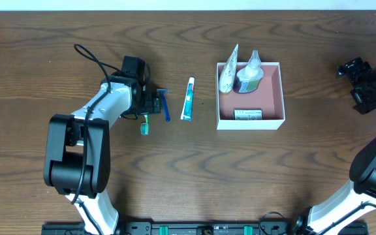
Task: Pack container
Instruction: 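Grasp the green toothbrush with the left gripper and lift, then carry the toothbrush into the box and release it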
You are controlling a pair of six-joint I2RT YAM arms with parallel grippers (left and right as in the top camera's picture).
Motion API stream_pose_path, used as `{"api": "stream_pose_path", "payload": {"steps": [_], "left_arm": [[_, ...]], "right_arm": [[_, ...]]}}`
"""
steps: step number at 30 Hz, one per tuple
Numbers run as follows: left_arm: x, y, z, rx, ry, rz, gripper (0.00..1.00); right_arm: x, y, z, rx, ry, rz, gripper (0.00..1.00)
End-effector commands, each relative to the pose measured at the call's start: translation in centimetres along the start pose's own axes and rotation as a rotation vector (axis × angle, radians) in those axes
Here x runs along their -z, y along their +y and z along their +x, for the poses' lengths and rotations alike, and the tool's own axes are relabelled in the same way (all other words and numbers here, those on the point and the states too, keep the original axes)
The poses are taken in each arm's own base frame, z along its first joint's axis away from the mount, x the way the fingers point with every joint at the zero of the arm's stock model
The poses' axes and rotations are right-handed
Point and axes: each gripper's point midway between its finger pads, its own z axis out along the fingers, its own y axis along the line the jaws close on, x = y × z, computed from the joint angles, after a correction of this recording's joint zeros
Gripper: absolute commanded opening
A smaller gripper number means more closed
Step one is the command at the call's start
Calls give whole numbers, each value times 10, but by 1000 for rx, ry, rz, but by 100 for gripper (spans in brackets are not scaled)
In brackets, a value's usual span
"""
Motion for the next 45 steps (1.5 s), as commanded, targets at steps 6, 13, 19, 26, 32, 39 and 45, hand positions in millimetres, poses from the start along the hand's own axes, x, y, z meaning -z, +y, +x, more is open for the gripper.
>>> {"api": "stream_pose_path", "payload": {"steps": [6,13,19,26,32,39,45], "left_arm": [[-4,0,-4,18,-3,-4,98],[-4,0,-3,17,-2,-4,67],[-4,0,-4,18,-3,-4,34],[-4,0,-5,18,-9,-2,6],[11,-4,-20,19,-64,13,6],[111,-24,-73,16,-321,129,6],[224,-56,-80,-47,-567,330,6]], "right_arm": [[0,0,1,-10,1,0,99],[0,0,1,-10,1,0,99],[0,0,1,-10,1,0,99],[0,0,1,-10,1,0,99],[0,0,1,-10,1,0,99],[0,0,1,-10,1,0,99],[0,0,1,-10,1,0,99]]}}
